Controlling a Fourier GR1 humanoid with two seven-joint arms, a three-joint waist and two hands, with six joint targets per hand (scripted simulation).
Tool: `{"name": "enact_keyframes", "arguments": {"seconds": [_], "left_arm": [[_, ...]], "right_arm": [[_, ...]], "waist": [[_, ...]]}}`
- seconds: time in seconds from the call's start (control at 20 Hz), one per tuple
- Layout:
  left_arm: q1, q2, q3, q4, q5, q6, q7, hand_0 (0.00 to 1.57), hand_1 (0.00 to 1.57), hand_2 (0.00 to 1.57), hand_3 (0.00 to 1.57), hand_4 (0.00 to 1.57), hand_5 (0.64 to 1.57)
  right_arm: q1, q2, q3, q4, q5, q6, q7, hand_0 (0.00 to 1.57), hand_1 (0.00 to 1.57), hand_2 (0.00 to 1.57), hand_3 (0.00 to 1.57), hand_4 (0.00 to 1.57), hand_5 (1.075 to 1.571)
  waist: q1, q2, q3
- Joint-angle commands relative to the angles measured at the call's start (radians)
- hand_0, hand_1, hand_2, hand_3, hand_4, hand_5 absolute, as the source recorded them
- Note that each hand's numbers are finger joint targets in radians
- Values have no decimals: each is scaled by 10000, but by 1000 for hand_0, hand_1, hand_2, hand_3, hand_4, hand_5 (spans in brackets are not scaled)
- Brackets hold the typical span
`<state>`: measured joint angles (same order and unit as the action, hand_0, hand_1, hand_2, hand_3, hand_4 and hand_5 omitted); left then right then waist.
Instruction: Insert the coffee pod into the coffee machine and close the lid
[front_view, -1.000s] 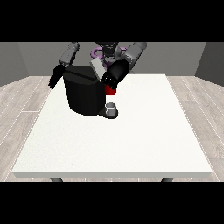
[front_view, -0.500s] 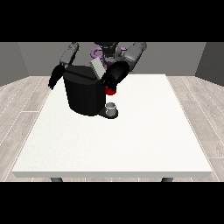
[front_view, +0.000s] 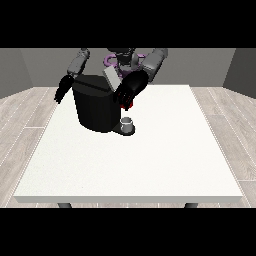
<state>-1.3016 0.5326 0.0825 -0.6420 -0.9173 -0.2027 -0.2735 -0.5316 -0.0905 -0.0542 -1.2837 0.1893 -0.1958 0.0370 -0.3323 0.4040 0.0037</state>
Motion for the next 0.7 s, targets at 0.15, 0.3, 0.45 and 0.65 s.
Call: {"name": "enact_keyframes", "arguments": {"seconds": [0.15,0.3,0.45,0.65], "left_arm": [[256,174,113,315,-166,309,-78,0,0,525,452,0,1571],[74,-218,-65,88,-172,-102,156,0,0,362,253,0,1571],[612,-468,0,133,-59,-57,180,0,0,221,146,0,1571],[1450,-1543,-202,-276,143,-224,524,0,0,0,52,0,1571]], "right_arm": [[636,63,227,-179,224,-69,-54,0,0,0,0,147,1571],[179,-177,-278,487,0,-57,-87,0,0,0,0,117,1571],[832,127,-261,604,-120,-163,-392,0,0,0,0,171,1571],[1513,81,-661,1558,-132,-444,-618,0,0,0,0,144,1571]], "waist": [[-131,-260,-35],[429,-415,-30],[647,-845,-31],[1695,-2018,-32]]}}
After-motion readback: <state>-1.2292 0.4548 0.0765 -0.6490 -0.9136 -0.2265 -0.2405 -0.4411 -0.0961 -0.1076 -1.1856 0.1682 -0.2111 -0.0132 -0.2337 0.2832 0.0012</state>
